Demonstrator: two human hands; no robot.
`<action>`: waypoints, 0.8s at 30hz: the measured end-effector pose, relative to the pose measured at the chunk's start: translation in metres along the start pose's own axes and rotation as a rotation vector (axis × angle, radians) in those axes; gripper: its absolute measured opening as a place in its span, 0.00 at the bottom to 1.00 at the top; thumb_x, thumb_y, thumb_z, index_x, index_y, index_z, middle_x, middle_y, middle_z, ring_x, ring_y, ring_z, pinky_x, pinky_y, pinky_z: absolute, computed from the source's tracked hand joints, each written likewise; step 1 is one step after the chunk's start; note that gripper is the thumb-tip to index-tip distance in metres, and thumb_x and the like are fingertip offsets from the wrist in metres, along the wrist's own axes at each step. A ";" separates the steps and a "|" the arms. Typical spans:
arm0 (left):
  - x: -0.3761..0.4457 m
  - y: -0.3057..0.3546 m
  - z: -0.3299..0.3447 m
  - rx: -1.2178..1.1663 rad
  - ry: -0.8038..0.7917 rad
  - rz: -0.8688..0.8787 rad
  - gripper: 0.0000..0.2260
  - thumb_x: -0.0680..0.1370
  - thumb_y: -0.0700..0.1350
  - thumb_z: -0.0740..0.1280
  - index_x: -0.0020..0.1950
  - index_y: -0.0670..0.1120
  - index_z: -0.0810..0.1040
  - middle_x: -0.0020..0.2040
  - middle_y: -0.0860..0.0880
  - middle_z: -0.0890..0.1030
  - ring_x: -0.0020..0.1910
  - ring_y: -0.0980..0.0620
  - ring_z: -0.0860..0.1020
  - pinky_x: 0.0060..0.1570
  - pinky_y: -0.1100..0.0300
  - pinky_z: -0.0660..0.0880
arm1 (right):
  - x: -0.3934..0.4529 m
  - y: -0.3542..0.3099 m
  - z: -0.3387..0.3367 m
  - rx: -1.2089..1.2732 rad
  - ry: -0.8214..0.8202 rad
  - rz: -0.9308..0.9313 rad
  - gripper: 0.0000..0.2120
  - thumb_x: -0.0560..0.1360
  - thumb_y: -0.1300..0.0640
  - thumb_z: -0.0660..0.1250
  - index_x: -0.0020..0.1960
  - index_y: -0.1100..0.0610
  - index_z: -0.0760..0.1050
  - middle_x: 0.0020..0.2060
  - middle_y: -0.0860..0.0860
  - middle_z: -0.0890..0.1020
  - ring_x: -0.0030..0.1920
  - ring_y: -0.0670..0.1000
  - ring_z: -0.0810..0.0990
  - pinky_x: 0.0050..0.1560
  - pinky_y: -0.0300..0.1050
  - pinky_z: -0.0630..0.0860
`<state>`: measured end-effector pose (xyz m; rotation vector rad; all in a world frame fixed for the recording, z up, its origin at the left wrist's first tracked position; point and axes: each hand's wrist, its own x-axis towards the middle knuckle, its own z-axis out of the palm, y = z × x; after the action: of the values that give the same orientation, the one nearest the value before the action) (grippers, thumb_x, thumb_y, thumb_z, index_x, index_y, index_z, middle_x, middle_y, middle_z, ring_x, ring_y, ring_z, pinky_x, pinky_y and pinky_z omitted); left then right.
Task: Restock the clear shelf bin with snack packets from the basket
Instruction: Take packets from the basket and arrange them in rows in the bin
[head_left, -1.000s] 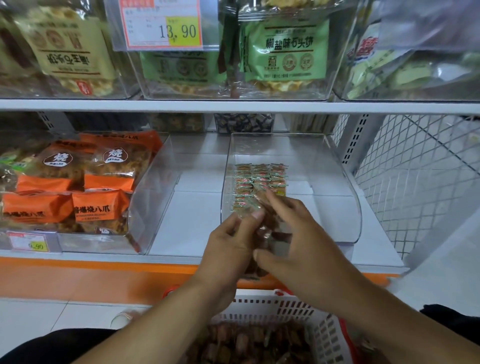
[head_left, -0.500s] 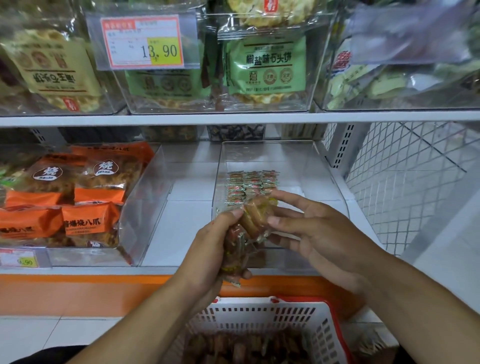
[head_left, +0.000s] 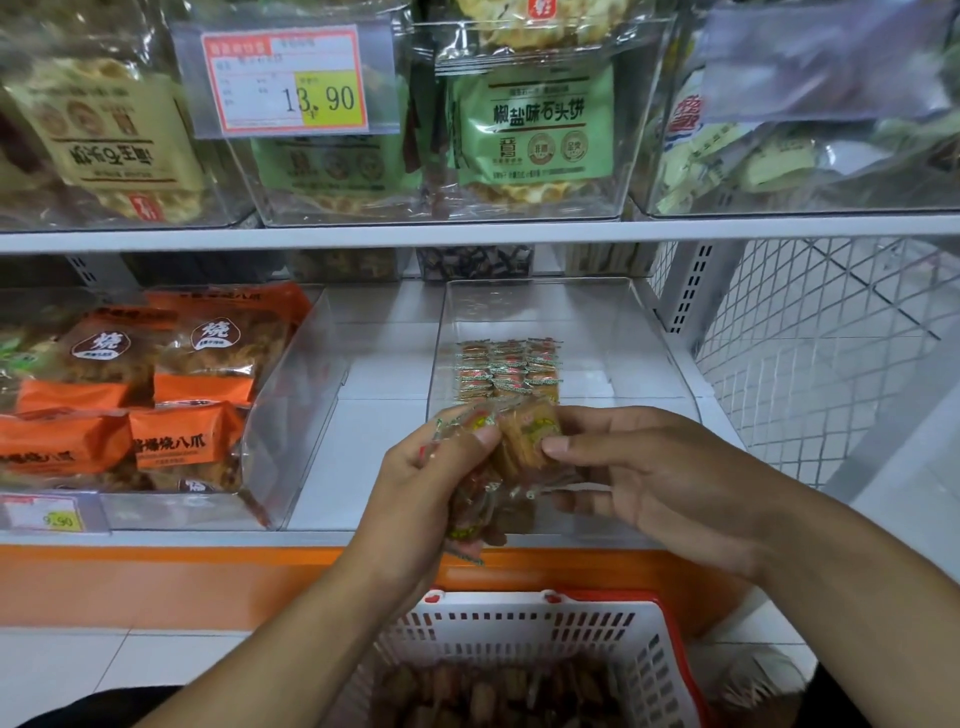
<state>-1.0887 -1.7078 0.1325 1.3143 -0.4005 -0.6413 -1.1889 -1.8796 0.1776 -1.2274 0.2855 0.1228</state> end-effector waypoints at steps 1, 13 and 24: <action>0.000 0.000 0.001 0.005 -0.003 -0.007 0.23 0.66 0.60 0.73 0.55 0.48 0.85 0.40 0.40 0.85 0.27 0.46 0.80 0.25 0.60 0.75 | -0.001 0.000 -0.001 0.000 -0.011 0.004 0.20 0.69 0.61 0.72 0.62 0.60 0.82 0.56 0.59 0.85 0.52 0.51 0.84 0.45 0.41 0.81; 0.001 0.000 0.011 0.015 0.068 -0.109 0.13 0.69 0.57 0.76 0.48 0.53 0.86 0.40 0.44 0.85 0.29 0.46 0.81 0.27 0.57 0.77 | 0.048 -0.003 -0.047 -0.754 0.599 -0.174 0.17 0.71 0.63 0.77 0.54 0.52 0.75 0.46 0.49 0.84 0.50 0.52 0.84 0.54 0.50 0.81; 0.009 -0.003 0.015 -0.001 0.104 -0.225 0.07 0.74 0.55 0.74 0.45 0.53 0.86 0.36 0.46 0.84 0.30 0.49 0.82 0.33 0.55 0.79 | 0.140 0.045 -0.086 -0.938 0.674 0.057 0.20 0.69 0.59 0.79 0.56 0.58 0.73 0.54 0.57 0.80 0.54 0.58 0.78 0.47 0.46 0.73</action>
<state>-1.0915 -1.7258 0.1320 1.3965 -0.1682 -0.7557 -1.0781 -1.9537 0.0712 -2.1797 0.9168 -0.1368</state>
